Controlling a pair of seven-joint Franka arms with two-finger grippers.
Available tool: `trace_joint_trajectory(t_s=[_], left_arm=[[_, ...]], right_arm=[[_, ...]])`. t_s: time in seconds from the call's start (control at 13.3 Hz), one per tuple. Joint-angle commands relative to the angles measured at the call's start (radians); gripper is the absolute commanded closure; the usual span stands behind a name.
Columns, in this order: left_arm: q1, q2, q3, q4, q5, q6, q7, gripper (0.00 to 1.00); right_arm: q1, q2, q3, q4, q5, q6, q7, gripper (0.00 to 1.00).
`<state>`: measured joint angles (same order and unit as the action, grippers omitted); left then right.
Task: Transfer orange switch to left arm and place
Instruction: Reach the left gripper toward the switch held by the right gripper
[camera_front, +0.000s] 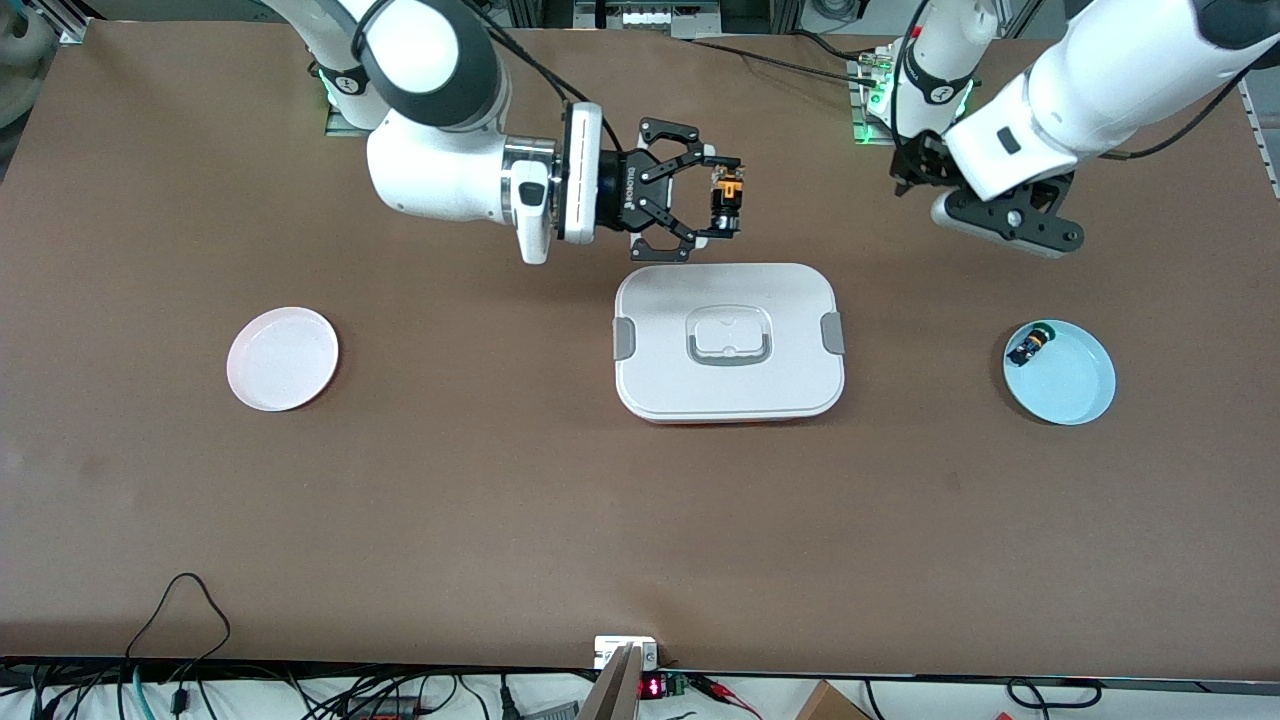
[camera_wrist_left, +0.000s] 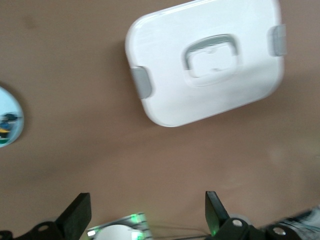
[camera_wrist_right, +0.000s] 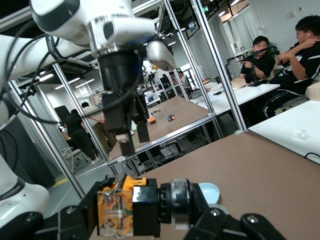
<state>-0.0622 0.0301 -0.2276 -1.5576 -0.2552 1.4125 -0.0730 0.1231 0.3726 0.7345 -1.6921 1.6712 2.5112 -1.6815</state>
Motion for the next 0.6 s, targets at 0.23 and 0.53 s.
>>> trace_joint_trajectory(t_s=[0.23, 0.53], left_arm=[[0.099, 0.024, 0.005, 0.050, -0.470, -0.027, -0.008, 0.00], [0.142, 0.025, 0.004, -0.098, -0.784, 0.084, -0.010, 0.00]], right_arm=[[0.058, 0.054, 0.000, 0.074, 0.027, 0.083, -0.063, 1.00], [0.066, 0.054, 0.000, 0.074, 0.038, 0.095, -0.063, 1.00]])
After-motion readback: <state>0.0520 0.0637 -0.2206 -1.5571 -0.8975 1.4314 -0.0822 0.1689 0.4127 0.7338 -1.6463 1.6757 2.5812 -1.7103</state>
